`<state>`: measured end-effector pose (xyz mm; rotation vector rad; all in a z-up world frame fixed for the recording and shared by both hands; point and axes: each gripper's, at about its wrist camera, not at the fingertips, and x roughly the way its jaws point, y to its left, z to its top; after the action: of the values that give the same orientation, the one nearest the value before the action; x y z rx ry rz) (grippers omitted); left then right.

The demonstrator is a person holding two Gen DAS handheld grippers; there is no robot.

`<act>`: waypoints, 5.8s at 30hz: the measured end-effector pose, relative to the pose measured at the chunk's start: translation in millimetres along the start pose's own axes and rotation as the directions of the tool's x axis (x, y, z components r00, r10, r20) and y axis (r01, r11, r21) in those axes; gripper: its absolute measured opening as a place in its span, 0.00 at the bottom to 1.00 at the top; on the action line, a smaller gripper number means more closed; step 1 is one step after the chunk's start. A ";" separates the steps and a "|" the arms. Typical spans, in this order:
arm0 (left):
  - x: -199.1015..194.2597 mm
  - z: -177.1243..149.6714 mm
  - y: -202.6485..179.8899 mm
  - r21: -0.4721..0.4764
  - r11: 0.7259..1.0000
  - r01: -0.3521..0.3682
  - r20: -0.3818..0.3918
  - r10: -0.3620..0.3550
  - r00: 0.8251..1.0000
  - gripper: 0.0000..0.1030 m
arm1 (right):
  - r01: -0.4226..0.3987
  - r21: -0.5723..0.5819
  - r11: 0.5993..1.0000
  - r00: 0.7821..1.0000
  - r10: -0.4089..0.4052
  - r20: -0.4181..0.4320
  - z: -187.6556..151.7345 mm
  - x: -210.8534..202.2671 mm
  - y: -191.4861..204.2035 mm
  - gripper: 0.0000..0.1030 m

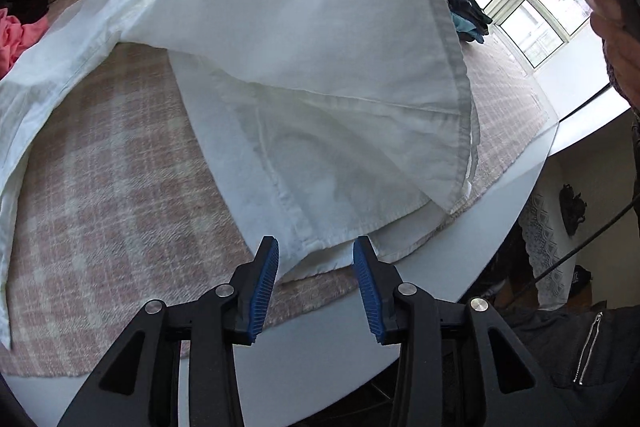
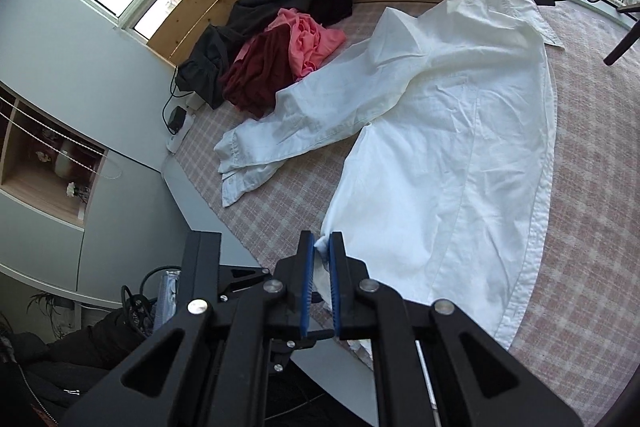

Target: Fold clothes

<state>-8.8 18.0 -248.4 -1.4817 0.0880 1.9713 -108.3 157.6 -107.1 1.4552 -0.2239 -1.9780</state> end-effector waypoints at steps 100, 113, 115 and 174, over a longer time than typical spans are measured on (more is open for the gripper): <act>-41.6 7.0 112.4 -0.271 0.962 0.035 -0.107 -0.067 0.992 0.02 | -0.041 0.540 0.840 0.995 0.086 -0.058 -175.4 65.3 -109.3 0.06; -77.3 17.6 78.2 -0.223 0.972 0.070 -0.027 -0.078 0.997 0.02 | -0.009 0.363 0.932 1.000 -0.003 0.031 -106.3 -32.8 -89.3 0.06; -73.9 15.3 67.5 -0.198 0.978 0.064 -0.035 -0.073 0.997 0.02 | 0.021 0.357 0.934 0.999 -0.031 0.023 -107.6 -39.9 -94.2 0.05; -25.7 144.5 131.7 -0.415 0.872 -0.259 -0.044 0.265 0.963 0.30 | 0.334 -0.002 0.942 0.942 -0.334 0.038 295.7 92.2 -280.5 0.42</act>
<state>-196.1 -35.0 -217.2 -1.8030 -0.1604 2.3265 -503.0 246.5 -211.5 1.5312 0.0199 -2.2727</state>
